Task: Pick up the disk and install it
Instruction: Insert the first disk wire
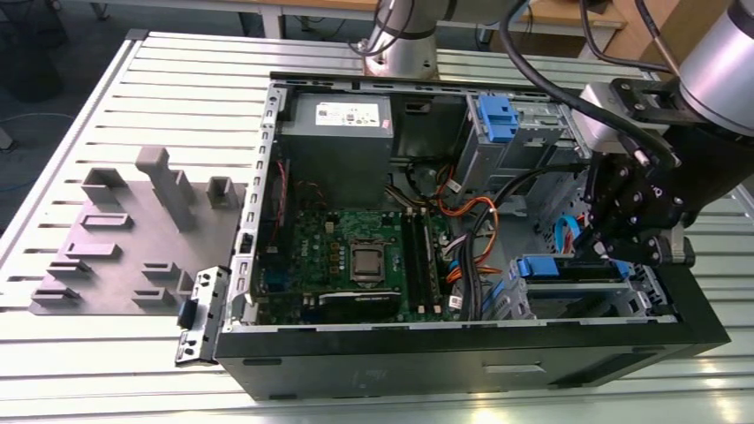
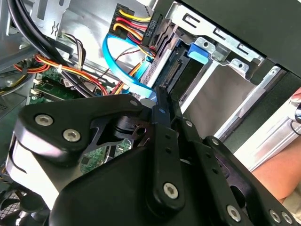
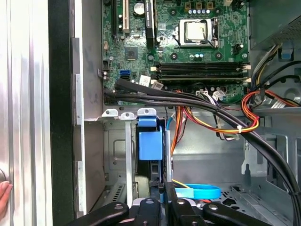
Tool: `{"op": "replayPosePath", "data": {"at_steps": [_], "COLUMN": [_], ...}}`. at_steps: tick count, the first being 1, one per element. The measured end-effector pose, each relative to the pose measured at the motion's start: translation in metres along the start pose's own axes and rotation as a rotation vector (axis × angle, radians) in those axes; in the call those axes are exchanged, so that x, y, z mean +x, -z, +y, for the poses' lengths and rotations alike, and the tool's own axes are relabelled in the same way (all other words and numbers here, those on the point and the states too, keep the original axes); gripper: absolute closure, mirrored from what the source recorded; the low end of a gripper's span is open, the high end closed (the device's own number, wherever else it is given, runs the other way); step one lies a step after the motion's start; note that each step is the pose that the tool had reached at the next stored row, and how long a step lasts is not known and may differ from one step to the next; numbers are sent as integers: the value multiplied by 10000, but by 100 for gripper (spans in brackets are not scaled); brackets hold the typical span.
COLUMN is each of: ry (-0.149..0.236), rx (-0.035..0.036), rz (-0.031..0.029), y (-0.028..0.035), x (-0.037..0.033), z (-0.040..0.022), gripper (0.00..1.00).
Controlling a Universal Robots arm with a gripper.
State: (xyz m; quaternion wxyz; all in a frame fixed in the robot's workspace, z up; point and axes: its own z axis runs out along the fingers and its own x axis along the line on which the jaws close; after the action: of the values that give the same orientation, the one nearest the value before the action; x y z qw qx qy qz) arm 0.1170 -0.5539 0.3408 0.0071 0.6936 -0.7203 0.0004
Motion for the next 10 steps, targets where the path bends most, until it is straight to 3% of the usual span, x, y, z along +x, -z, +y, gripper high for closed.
{"op": "replayPosePath", "data": {"at_steps": [10], "ry": [-2], "rx": [-6], "rz": [8], "y": [-27], "x": [5], "z": [-8], "gripper": [84]}}
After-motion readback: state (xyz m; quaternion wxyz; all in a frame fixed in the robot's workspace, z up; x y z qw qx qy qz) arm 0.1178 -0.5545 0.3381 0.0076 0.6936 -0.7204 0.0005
